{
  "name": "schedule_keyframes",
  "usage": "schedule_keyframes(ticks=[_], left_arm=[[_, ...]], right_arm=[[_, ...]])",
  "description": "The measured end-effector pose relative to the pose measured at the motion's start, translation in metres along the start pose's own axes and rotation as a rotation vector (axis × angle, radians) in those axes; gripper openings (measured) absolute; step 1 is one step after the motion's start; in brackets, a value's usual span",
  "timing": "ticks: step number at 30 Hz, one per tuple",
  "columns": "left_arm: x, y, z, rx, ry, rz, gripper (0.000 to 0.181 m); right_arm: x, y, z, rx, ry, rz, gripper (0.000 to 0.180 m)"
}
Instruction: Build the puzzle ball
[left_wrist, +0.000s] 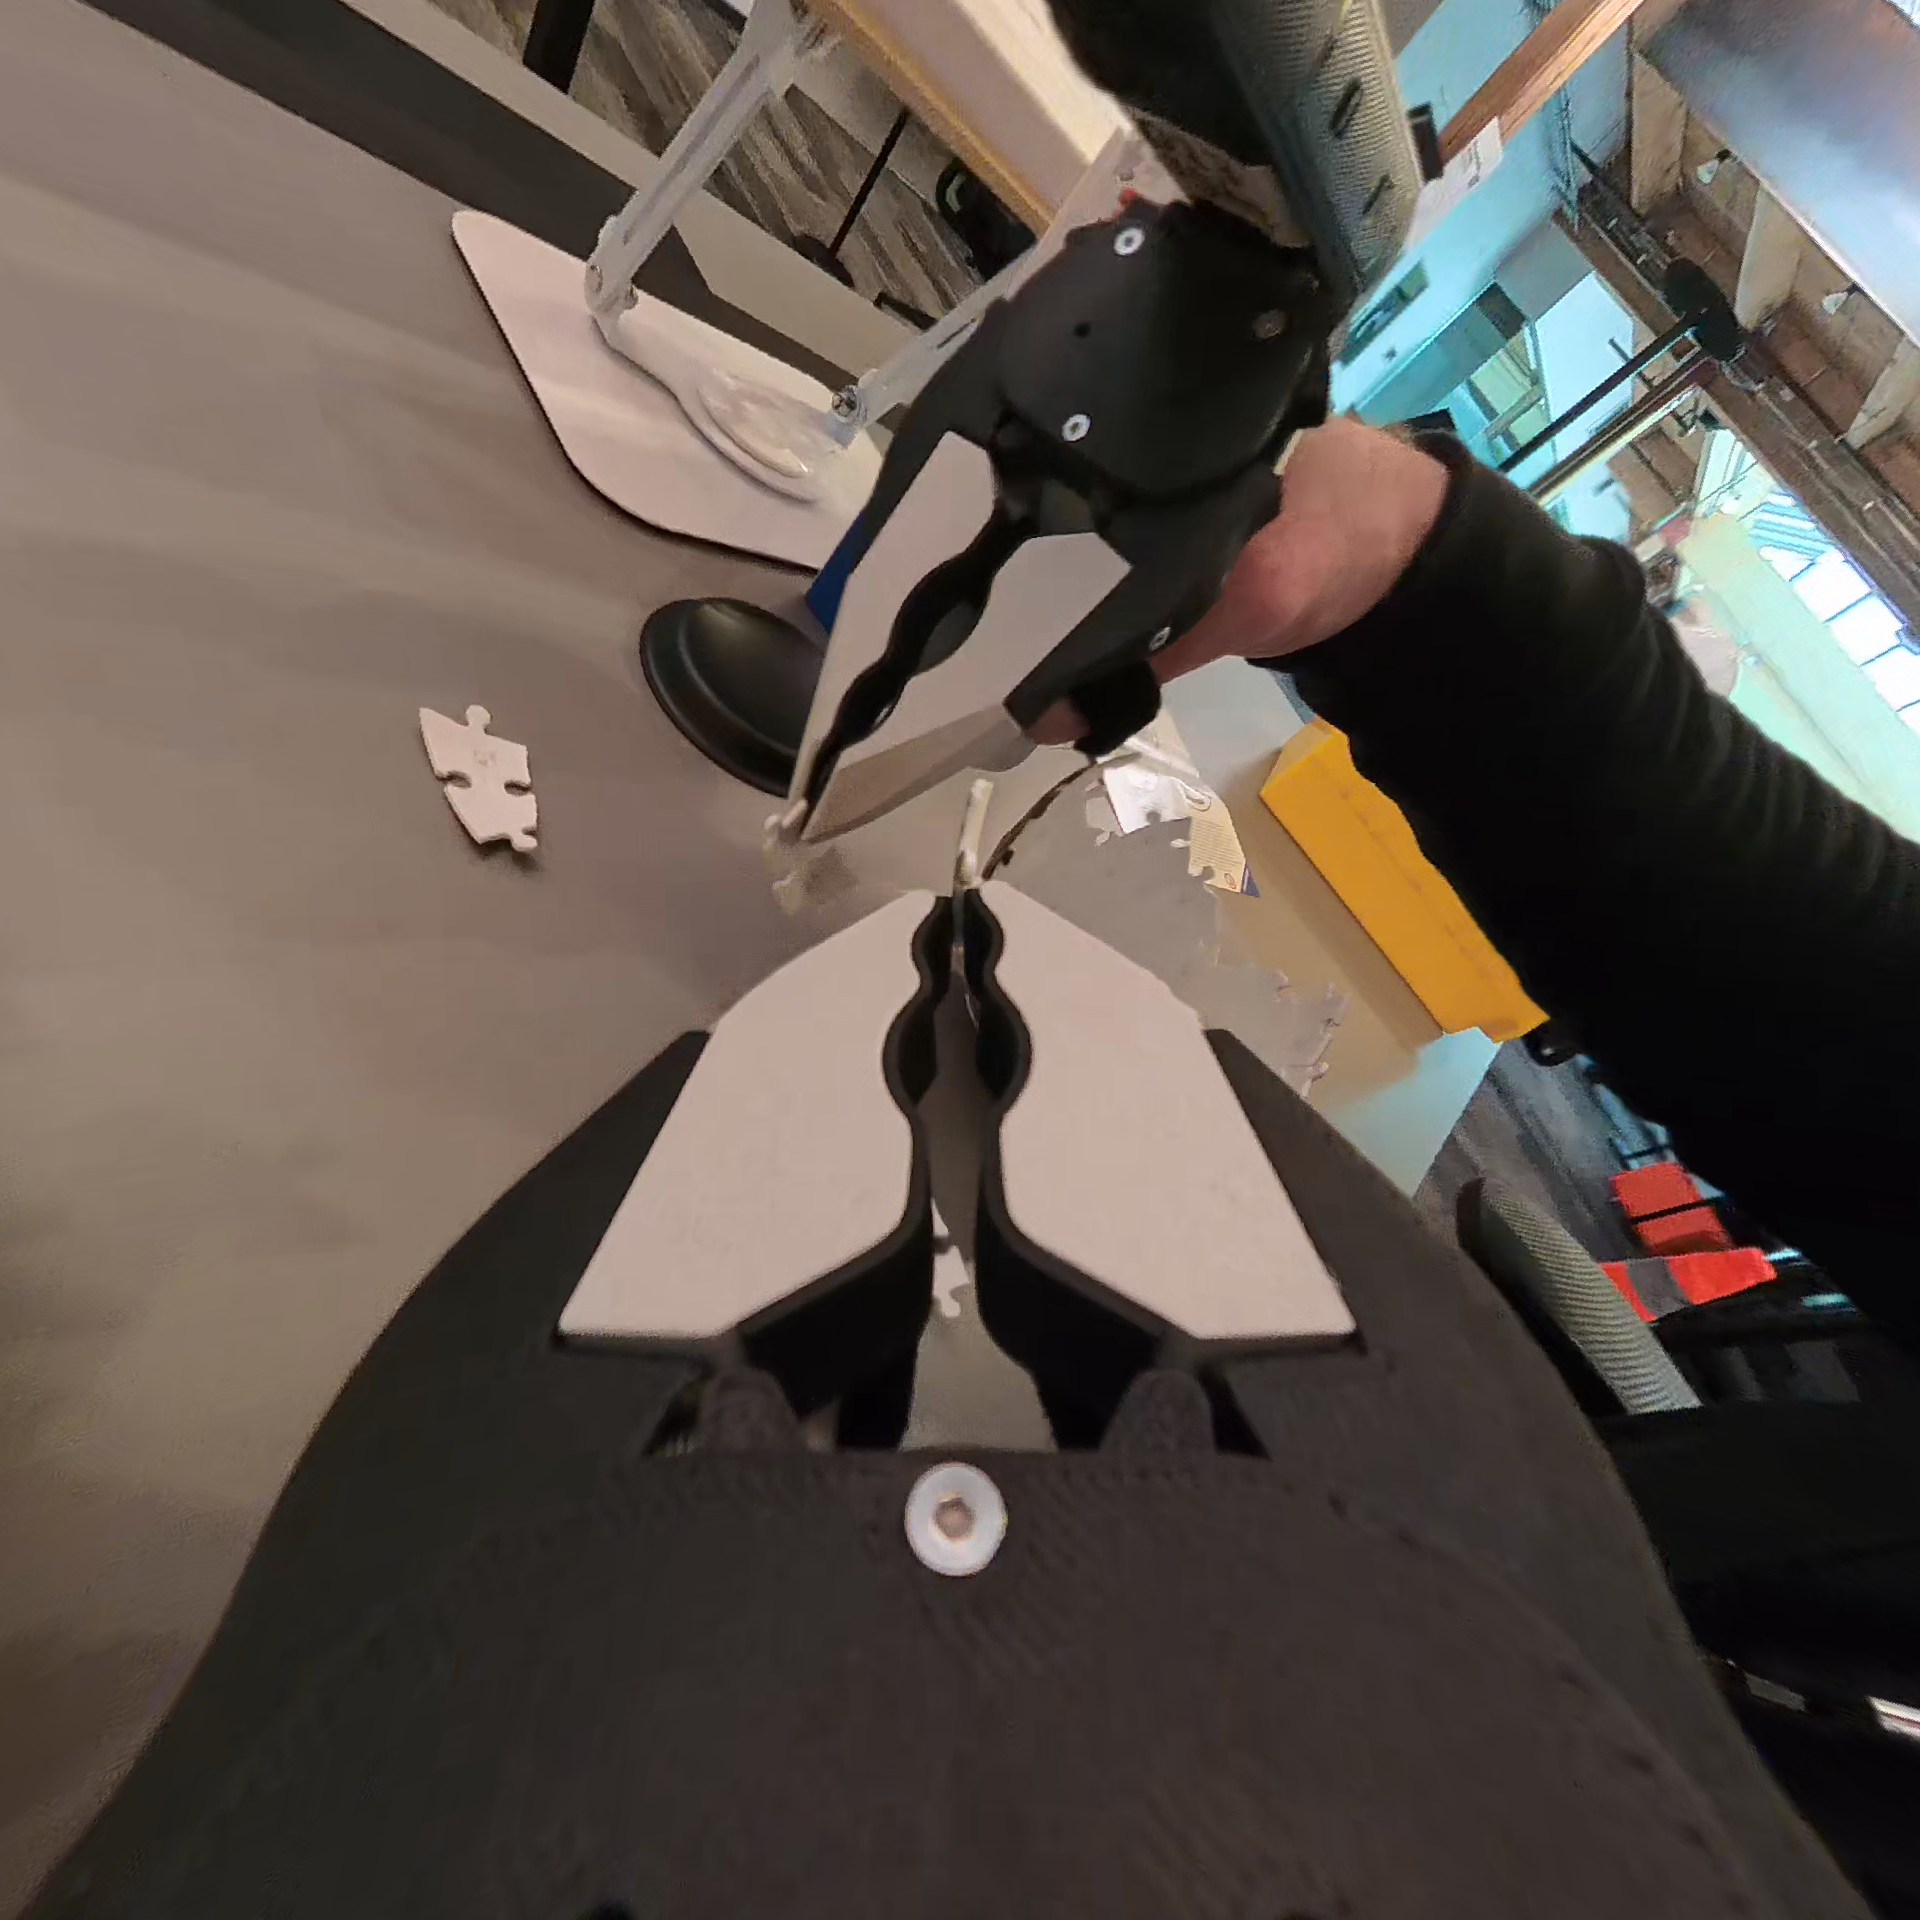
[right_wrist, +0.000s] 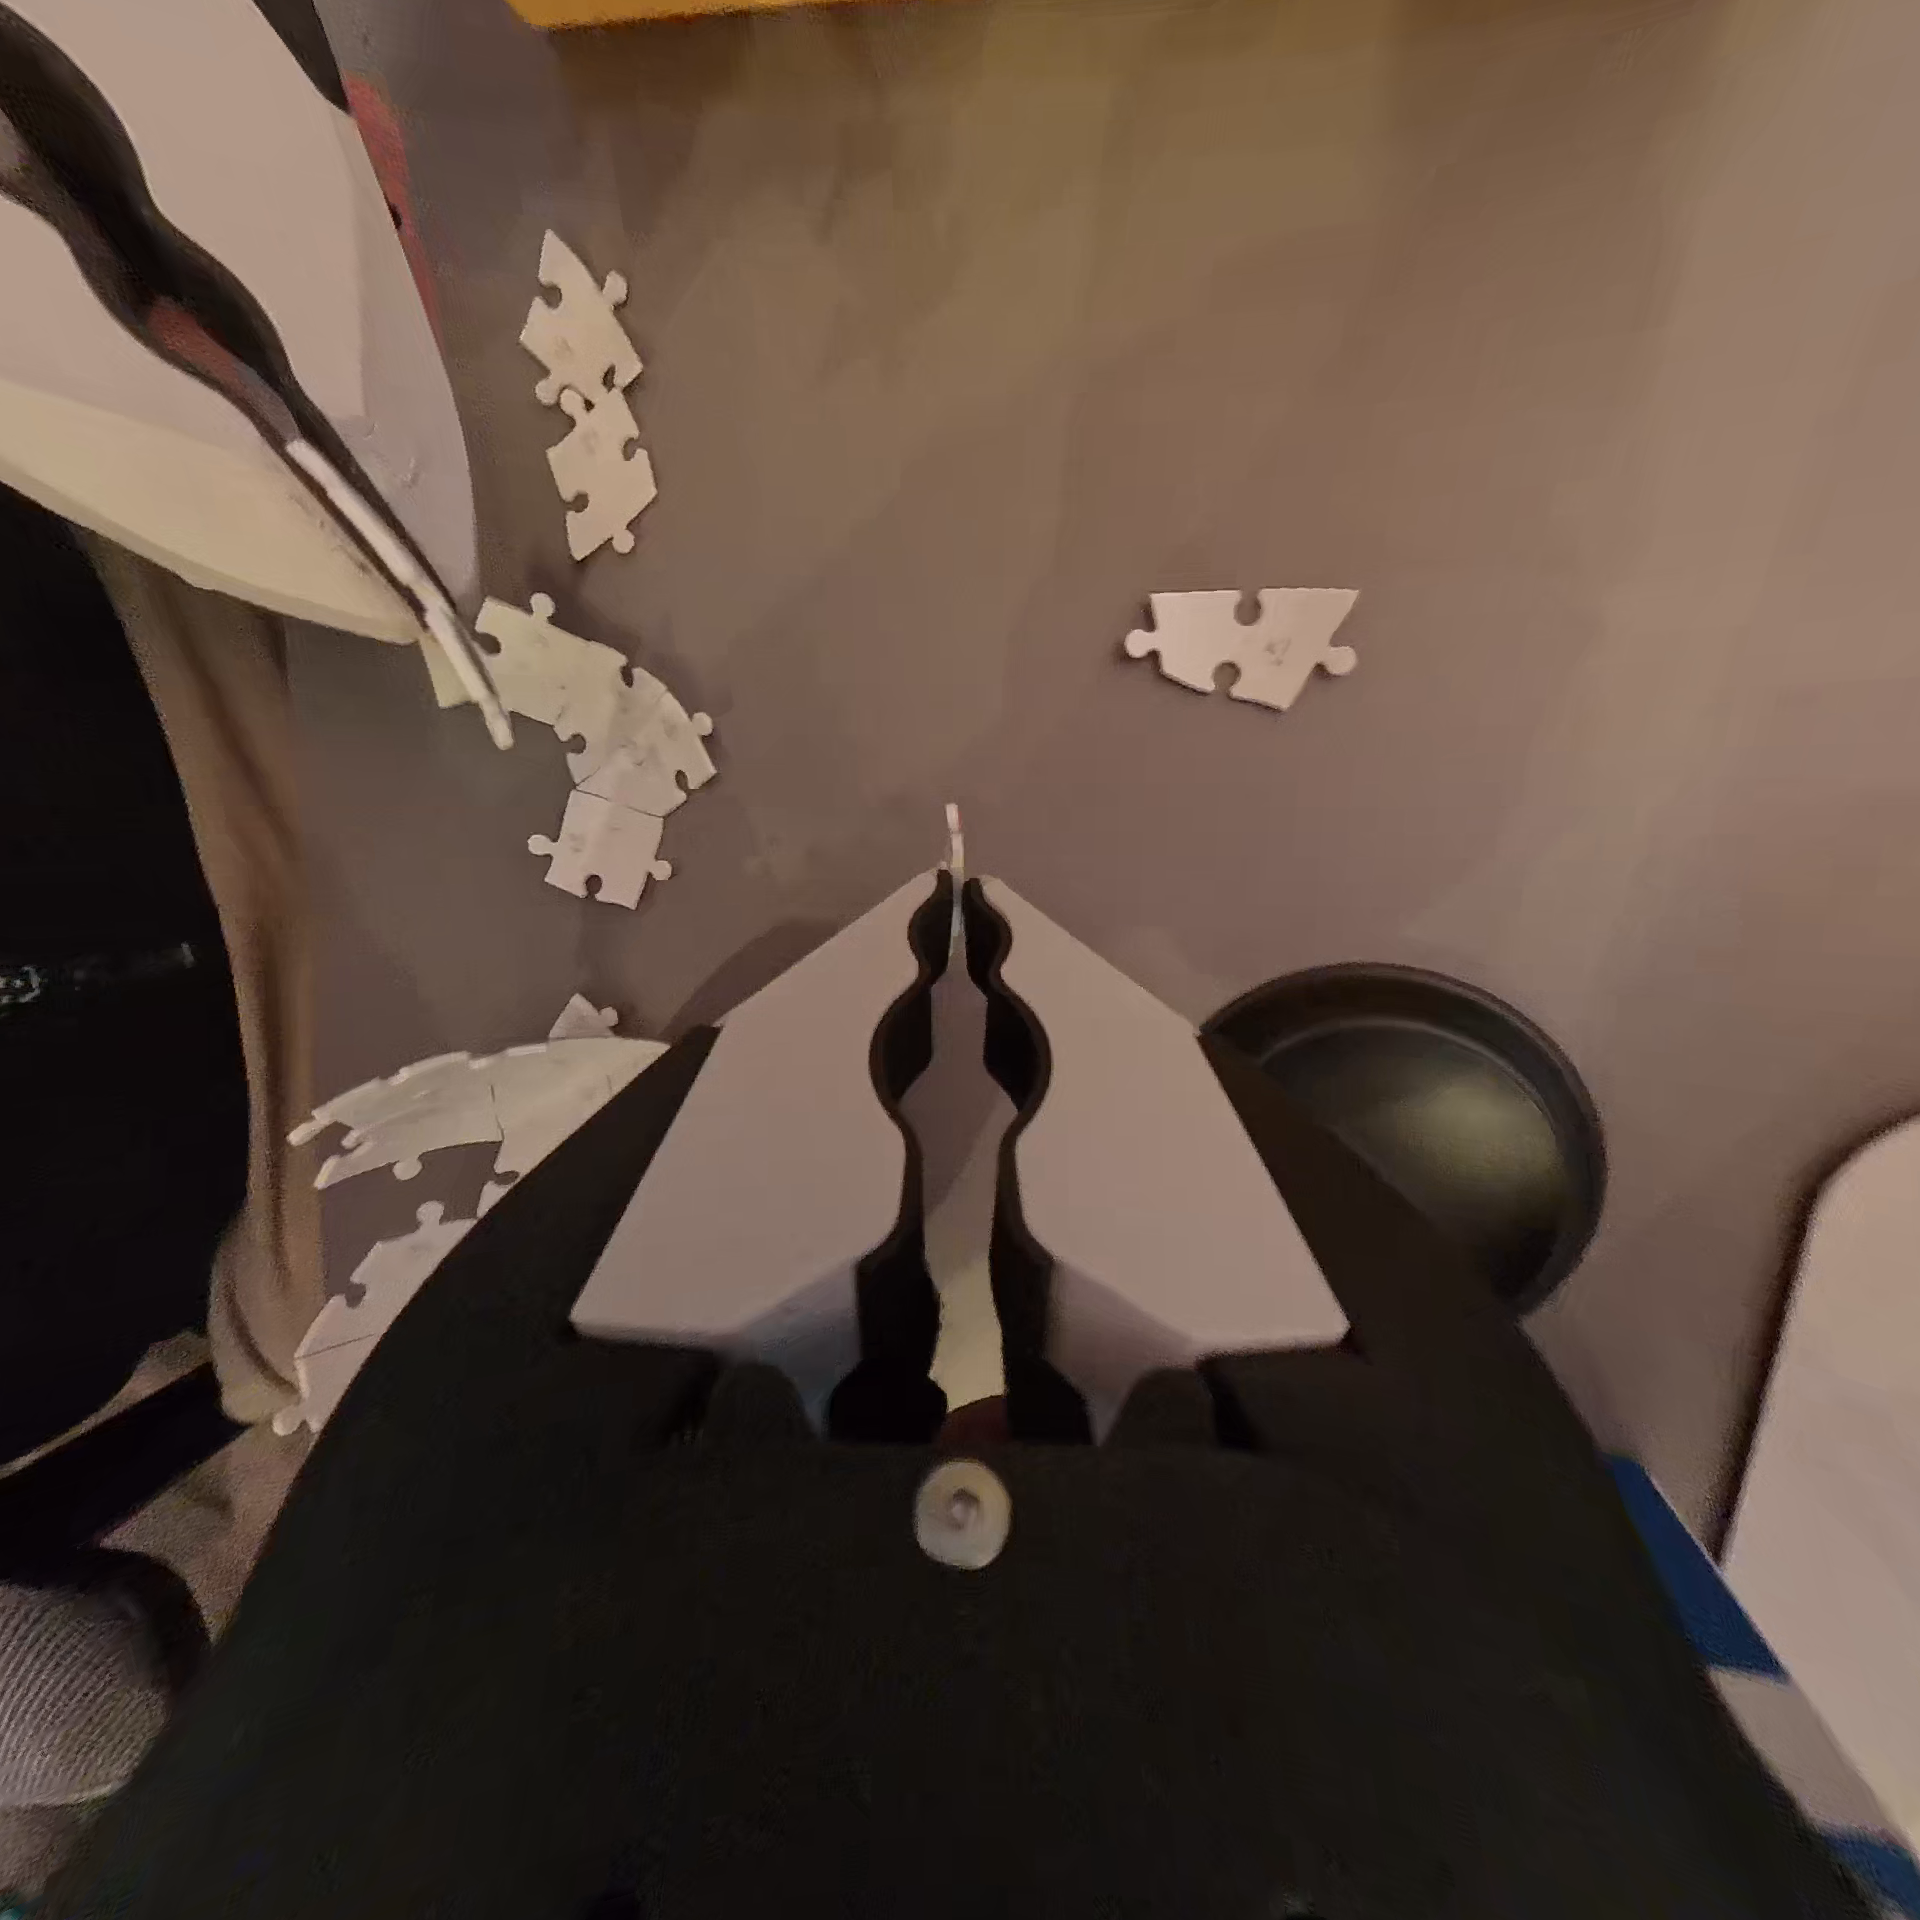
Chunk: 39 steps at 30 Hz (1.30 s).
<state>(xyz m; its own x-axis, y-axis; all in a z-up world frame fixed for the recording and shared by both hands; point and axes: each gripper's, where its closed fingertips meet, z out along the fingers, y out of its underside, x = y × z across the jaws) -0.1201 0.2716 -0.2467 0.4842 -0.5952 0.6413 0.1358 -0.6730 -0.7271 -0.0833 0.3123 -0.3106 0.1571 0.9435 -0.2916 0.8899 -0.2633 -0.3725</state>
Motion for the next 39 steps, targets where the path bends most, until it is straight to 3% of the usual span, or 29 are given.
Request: schedule_keyframes(ticks=[1, 6, 10, 20, 30, 33, 37, 39], left_arm=[[-0.001, 0.001, 0.000, 0.002, 0.007, -0.021, 0.002], [-0.003, 0.005, 0.001, -0.008, 0.022, -0.044, 0.002], [0.000, 0.003, 0.002, -0.011, 0.031, -0.032, 0.002], [0.019, -0.009, 0.006, -0.039, 0.075, 0.062, 0.002], [0.075, -0.030, 0.029, 0.016, 0.307, 0.039, 0.002], [0.088, -0.033, 0.035, 0.040, 0.357, 0.033, 0.002], [0.097, -0.029, 0.042, 0.043, 0.396, 0.023, 0.002], [0.097, -0.027, 0.047, 0.038, 0.400, 0.015, 0.002]], right_arm=[[-0.002, 0.001, 0.005, -0.023, -0.019, -0.004, 0.001], [0.002, 0.001, 0.016, -0.072, -0.009, -0.018, 0.012], [0.004, -0.004, -0.001, -0.009, 0.032, -0.010, 0.024], [-0.025, 0.001, -0.104, 0.352, 0.119, 0.052, 0.021], [-0.084, -0.008, -0.117, 0.654, -0.004, 0.116, 0.026], [-0.085, -0.005, -0.120, 0.710, -0.031, 0.149, 0.022], [-0.088, -0.001, -0.128, 0.774, -0.037, 0.157, 0.002], [-0.087, 0.003, -0.128, 0.770, -0.025, 0.167, 0.002]])
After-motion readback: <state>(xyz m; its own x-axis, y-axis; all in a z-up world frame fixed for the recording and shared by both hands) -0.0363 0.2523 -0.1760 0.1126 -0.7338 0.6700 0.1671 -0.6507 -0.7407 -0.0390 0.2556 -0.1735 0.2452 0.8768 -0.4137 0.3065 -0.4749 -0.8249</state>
